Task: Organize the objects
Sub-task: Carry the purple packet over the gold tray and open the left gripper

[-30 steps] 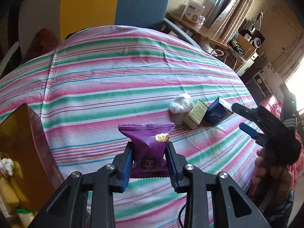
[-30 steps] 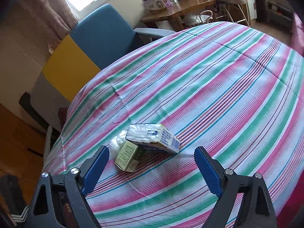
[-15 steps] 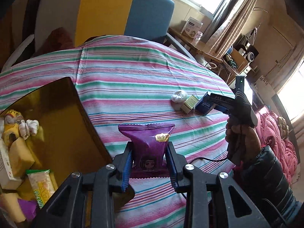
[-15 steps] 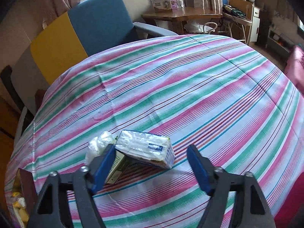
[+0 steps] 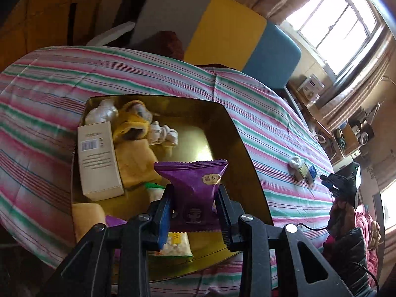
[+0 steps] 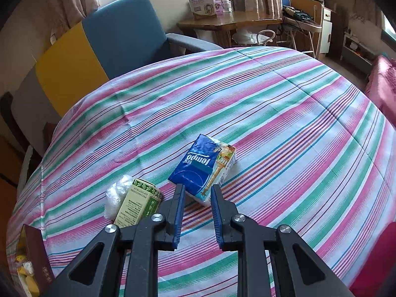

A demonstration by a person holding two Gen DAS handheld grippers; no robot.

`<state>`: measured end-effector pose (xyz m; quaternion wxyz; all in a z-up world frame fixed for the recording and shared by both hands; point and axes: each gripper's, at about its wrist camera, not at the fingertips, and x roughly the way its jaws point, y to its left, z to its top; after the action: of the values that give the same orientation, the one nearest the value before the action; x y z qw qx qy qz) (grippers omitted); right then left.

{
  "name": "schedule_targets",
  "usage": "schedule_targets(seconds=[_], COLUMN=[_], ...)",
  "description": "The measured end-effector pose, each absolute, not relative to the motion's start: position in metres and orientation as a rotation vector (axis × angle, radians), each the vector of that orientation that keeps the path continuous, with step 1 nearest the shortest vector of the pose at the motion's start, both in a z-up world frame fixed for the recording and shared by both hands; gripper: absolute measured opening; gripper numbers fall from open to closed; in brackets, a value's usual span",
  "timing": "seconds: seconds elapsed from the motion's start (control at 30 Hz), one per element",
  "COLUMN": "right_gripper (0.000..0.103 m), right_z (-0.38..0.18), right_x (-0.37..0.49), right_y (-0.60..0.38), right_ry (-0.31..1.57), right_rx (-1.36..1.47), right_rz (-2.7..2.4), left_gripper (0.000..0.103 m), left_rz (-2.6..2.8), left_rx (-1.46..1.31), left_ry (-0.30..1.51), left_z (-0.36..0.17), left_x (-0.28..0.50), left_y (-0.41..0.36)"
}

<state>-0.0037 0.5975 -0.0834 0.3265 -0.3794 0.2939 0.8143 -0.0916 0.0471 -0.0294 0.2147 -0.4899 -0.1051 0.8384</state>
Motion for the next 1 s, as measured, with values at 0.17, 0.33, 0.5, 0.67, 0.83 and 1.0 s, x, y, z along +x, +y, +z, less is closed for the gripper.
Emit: schedule_targets(seconds=[0.17, 0.33, 0.5, 0.67, 0.83, 1.0], right_gripper=[0.023, 0.043, 0.067, 0.078, 0.075, 0.051], right_z=[-0.089, -0.097, -0.102, -0.117, -0.125, -0.12], right_x=[0.019, 0.021, -0.004, -0.031, -0.041, -0.053], right_y=[0.62, 0.626, 0.621, 0.626, 0.635, 0.629], right_ry=[0.935, 1.021, 1.013, 0.966, 0.92, 0.814], right_rx=[-0.912, -0.907, -0.966, -1.024, -1.044, -1.085], right_rz=[2.038, 1.998, 2.019, 1.995, 1.98, 2.037], left_gripper=[0.033, 0.033, 0.033, 0.033, 0.033, 0.033], left_rz=[2.288, 2.242, 2.227, 2.248, 2.262, 2.233], left_rx=[-1.362, -1.364, -1.356, -1.368, -1.392, -1.376], left_ry=[-0.294, -0.271, -0.24, -0.258, -0.28, -0.269], left_z=[-0.036, -0.04, -0.039, -0.04, -0.038, -0.034], left_x=[-0.089, -0.081, -0.082, -0.085, -0.1, -0.124], left_y=[0.055, 0.07, 0.073, 0.059, 0.053, 0.078])
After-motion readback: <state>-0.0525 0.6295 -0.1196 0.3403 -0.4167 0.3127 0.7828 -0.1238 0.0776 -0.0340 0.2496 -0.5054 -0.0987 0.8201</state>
